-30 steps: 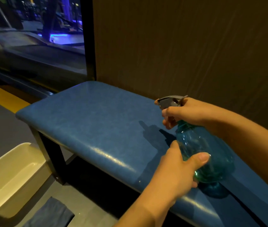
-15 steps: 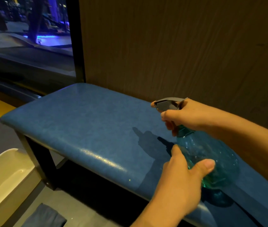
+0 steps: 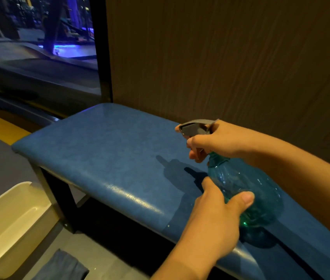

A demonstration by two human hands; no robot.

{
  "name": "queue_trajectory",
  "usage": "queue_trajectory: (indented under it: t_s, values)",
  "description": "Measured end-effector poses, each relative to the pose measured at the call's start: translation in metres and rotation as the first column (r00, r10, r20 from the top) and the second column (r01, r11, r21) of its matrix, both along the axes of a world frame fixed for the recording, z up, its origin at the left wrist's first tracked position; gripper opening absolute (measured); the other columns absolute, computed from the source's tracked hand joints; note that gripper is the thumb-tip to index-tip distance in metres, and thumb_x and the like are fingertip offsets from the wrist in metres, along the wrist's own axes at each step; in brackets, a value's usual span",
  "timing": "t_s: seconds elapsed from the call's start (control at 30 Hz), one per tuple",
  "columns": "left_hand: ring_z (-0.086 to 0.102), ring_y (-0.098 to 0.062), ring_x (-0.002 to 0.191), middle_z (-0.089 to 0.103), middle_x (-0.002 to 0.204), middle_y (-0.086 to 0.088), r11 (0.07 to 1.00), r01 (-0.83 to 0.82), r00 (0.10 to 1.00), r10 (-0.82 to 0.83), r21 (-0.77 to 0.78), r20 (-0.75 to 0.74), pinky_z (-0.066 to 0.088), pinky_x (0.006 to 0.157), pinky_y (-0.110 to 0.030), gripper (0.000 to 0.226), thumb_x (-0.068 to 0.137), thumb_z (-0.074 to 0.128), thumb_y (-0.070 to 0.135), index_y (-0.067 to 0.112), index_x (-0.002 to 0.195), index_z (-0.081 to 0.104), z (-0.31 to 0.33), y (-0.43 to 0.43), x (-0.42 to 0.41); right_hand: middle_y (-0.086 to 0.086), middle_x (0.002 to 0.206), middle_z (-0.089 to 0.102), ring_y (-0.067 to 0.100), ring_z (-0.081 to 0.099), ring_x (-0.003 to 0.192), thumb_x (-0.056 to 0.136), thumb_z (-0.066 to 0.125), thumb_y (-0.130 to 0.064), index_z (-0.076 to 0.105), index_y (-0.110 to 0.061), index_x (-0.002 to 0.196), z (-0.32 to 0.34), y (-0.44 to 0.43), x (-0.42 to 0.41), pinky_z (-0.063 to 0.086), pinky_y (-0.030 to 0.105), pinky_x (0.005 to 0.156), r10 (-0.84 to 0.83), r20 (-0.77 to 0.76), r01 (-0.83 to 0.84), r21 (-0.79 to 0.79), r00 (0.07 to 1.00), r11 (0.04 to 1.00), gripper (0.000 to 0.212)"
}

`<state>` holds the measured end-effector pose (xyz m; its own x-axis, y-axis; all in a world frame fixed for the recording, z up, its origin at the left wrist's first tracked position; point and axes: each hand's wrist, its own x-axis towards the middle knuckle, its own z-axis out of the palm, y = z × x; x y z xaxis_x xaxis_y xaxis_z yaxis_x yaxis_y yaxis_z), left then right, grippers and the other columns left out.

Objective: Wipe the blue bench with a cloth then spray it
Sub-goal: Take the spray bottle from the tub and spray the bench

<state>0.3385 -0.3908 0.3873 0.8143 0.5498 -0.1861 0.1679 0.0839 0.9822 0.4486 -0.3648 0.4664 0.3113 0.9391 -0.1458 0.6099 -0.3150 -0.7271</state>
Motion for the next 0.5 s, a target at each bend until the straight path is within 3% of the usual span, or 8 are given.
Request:
queue_trajectory:
  t_s: [0.13,0.23,0.3,0.5]
  values:
    - [0.062,-0.023,0.106,0.056,0.126,0.003,0.999,-0.034,0.999,0.034,-0.007,0.039,0.054,0.090,-0.038,0.047,0.086,0.056,0.045,0.029,0.126,0.039,0.000,0.018,-0.007,0.005,0.065,0.065,0.016,0.058,0.057,0.087,0.052,-0.015,0.060,-0.025,0.113,-0.003,0.022,-0.005,0.051,0.029,0.061,-0.031,0.031,0.031,0.015,0.999,0.999,0.030]
    - [0.064,-0.023,0.101,0.063,0.117,0.003,0.996,-0.092,0.992,0.091,0.001,0.091,0.058,0.078,-0.034,0.019,0.088,0.057,0.036,0.041,0.102,0.045,0.003,0.035,-0.013,0.009,0.076,0.070,0.017,0.064,0.066,0.087,0.053,-0.015,0.064,-0.011,0.106,-0.001,0.037,-0.010,0.055,0.033,0.077,-0.045,0.011,0.044,0.081,0.999,0.996,0.022]
    - [0.064,-0.023,0.102,0.062,0.115,0.003,0.993,-0.119,0.987,0.119,-0.009,0.105,0.059,0.075,-0.034,0.015,0.089,0.057,0.034,0.042,0.090,0.045,0.005,0.044,-0.017,0.012,0.090,0.074,0.020,0.070,0.083,0.086,0.055,-0.018,0.065,-0.003,0.110,0.000,0.047,-0.013,0.054,0.038,0.092,-0.040,-0.006,0.041,0.088,0.999,0.995,0.030]
    - [0.063,-0.022,0.103,0.060,0.120,0.002,0.991,-0.128,0.985,0.132,-0.043,0.111,0.058,0.073,-0.027,0.011,0.089,0.056,0.037,0.042,0.091,0.046,0.005,0.055,-0.019,0.013,0.094,0.074,0.027,0.070,0.093,0.087,0.057,-0.020,0.064,-0.003,0.112,0.001,0.061,-0.018,0.054,0.037,0.090,-0.020,0.013,0.020,0.026,1.000,0.999,0.031]
